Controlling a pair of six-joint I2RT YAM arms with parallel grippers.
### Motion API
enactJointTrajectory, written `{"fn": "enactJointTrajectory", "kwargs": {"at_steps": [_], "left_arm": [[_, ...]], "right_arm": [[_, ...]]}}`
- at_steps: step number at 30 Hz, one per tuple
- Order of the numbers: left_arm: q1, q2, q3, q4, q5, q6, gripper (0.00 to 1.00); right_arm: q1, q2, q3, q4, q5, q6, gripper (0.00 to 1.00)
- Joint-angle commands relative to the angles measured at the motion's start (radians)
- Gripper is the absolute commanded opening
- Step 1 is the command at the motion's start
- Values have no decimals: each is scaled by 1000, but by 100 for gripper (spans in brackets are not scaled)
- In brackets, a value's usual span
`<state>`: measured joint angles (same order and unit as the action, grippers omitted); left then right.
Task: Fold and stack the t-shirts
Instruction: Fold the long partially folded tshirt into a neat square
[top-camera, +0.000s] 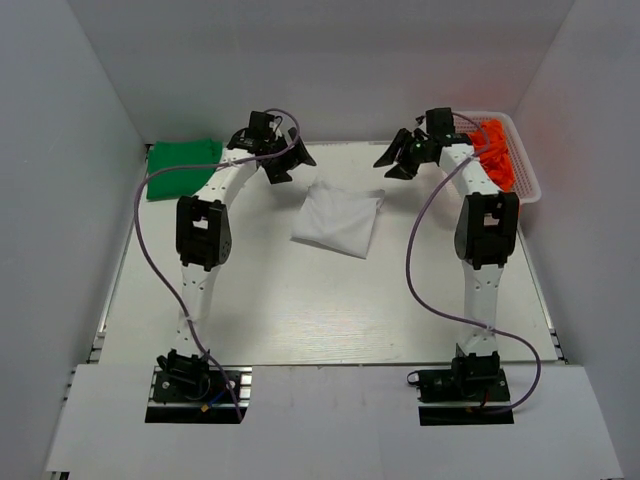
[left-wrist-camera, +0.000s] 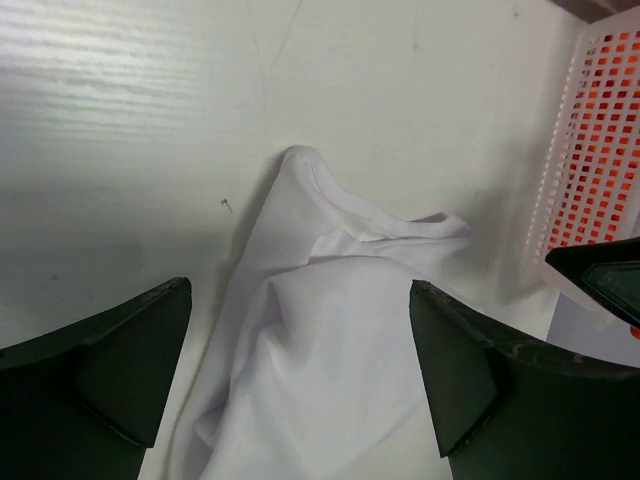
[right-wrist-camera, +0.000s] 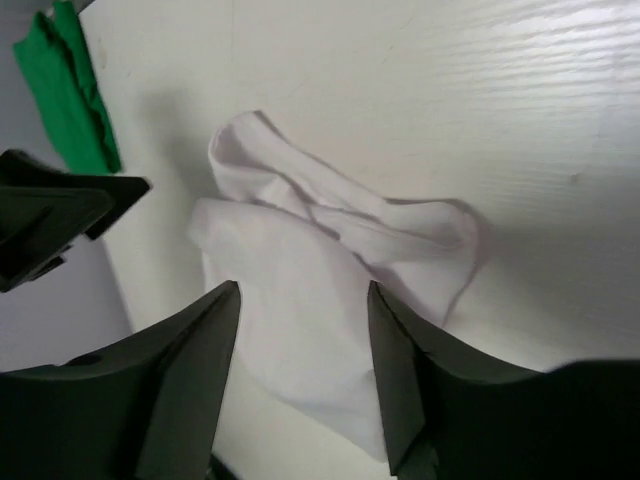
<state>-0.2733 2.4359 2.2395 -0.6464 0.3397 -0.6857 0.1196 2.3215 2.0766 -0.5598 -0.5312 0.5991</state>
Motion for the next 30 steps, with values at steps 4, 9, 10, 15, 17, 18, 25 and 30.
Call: {"fn": "enactJointTrajectory", "kwargs": {"at_steps": [4, 9, 10, 15, 17, 18, 25, 30], "left_arm": [[-32, -204, -159, 113, 13, 170, 100], [-101, -320, -343, 94, 84, 236, 100], [-113, -342, -378, 117, 93, 236, 100], [-142, -405, -619, 232, 108, 148, 100], [-142, -405, -670, 243, 99, 134, 100], [-142, -405, -690, 260, 99, 133, 100], [-142, -396, -862, 343, 113, 86, 100], [-152, -500, -1065, 379, 113, 86, 100]], "right_arm": [[20, -243, -154, -14, 229, -91, 67], [97, -375, -369, 39, 144, -186, 72], [109, -390, -435, 64, 122, -183, 72], [176, -449, -651, 298, -30, -69, 72], [189, -445, -717, 355, -35, -45, 72], [195, -442, -728, 371, -33, -39, 73], [219, -389, -904, 582, -67, 10, 74], [222, -386, -1068, 661, -115, 22, 76]]}}
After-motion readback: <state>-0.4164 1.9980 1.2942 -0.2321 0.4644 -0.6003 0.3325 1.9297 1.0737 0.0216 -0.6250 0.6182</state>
